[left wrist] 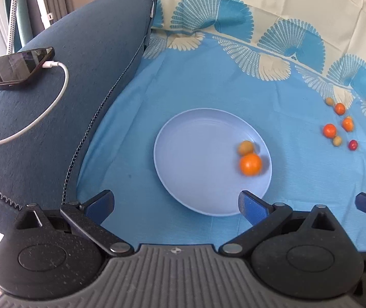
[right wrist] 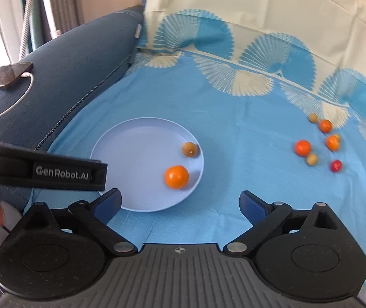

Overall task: Organize fruits
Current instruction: 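Lift both open tools away from the plate toward the remaining fruits, then grasp a stemmed orange tangerine with the left tool while the right grasps a red tomato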

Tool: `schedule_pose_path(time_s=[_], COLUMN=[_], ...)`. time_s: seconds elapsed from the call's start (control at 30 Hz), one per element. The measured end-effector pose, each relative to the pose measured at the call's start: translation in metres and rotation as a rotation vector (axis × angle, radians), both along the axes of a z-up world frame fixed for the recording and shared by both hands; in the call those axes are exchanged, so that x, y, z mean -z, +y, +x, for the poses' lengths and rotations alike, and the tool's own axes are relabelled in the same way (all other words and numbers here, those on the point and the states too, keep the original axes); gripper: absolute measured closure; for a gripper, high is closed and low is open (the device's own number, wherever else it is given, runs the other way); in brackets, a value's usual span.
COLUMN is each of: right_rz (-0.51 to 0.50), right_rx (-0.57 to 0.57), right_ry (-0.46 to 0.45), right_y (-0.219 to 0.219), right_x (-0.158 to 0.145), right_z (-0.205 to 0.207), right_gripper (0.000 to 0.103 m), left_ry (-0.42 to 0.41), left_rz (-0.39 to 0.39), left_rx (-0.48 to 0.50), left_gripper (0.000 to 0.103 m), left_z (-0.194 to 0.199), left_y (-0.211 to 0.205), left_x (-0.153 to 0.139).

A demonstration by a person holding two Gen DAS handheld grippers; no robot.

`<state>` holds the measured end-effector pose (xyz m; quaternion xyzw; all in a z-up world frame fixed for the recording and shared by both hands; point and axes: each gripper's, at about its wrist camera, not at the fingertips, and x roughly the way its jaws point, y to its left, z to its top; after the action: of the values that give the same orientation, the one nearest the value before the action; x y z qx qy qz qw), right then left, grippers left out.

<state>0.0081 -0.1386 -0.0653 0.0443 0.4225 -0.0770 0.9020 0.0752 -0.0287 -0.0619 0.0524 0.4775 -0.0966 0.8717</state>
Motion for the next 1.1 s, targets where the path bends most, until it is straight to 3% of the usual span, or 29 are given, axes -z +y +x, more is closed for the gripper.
schedule_pose_path(time_s=[0.23, 0.43, 0.67, 0.93, 1.1], right_rz=[-0.023, -0.085, -0.135, -0.071, -0.014], right_rx=[0.244, 0.314, 0.374, 0.442, 0.471], right_ry=[0.194, 0.21, 0.229, 0.138, 0.053], right_y=[0.013, 0.031, 0.031, -0.001, -0.043], right_x=[-0.001, -0.006, -0.011, -0.006, 0.003], right_z=[0.006, 0.003, -0.004, -0.032, -0.054], right_gripper=[0.003, 0.003, 0.002, 0.002, 0.002], left_ry=[-0.055, -0.082, -0.094, -0.114, -0.15], left_rz=[-0.046, -0.139, -0.17, -0.094, 0.026], left_rx=[-0.001, -0.014, 0.006, 0.037, 0.111], left_gripper=[0.0, 0.0, 0.0, 0.0, 0.0], left_z=[-0.013, -0.014, -0.014, -0.009, -0.014], left_y=[0.029, 0.057, 0.064, 0.034, -0.021], left_x=[-0.005, -0.014, -0.018, -0.018, -0.016])
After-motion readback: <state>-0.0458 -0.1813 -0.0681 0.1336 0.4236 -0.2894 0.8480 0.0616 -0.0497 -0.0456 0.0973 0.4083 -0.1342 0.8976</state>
